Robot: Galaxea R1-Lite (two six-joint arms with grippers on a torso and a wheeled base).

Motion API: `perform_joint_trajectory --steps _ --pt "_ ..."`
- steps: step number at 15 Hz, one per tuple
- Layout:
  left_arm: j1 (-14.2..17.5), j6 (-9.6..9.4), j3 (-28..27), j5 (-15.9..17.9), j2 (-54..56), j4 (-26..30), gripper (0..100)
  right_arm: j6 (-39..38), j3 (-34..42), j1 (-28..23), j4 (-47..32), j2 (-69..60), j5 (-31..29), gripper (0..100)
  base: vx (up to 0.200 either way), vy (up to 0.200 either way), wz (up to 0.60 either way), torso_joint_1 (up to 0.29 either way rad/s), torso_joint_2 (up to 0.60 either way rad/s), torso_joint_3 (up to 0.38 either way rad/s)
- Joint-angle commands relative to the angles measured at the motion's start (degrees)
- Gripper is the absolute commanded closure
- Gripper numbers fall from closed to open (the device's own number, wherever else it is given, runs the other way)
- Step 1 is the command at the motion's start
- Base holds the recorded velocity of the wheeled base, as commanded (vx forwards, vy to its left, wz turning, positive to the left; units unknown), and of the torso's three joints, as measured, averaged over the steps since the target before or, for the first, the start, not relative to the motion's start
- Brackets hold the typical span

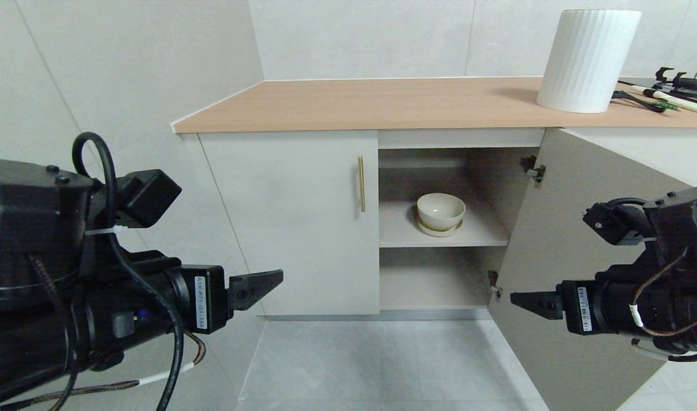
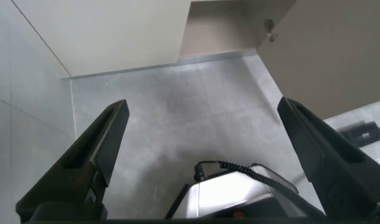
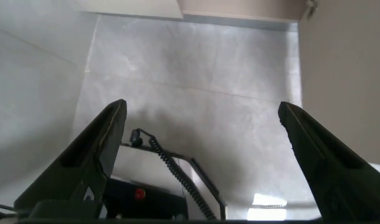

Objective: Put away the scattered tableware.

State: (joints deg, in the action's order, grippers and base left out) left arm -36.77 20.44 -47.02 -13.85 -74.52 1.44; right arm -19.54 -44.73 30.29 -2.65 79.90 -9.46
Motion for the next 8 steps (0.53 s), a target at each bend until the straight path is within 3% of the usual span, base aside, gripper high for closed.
perform_joint_trajectory --steps 1,4,8 --pt "-0.06 0.03 0.09 0.05 -0.19 -0.03 0 0.03 0.17 0.12 -1.13 -0.44 0.06 0 0.000 -0.200 0.00 0.012 0.01 0.002" --pt "-0.06 0.03 0.09 0.14 -0.19 -0.03 0 1.70 -0.54 0.20 -7.46 -4.05 0.50 0 0.000 -0.200 0.00 0.007 0.00 0.004" --pt "-0.06 0.03 0.26 0.14 -0.63 -0.12 0 2.40 -8.97 0.12 -26.27 -8.79 0.32 0 0.000 -0.200 0.00 0.002 0.00 0.002"
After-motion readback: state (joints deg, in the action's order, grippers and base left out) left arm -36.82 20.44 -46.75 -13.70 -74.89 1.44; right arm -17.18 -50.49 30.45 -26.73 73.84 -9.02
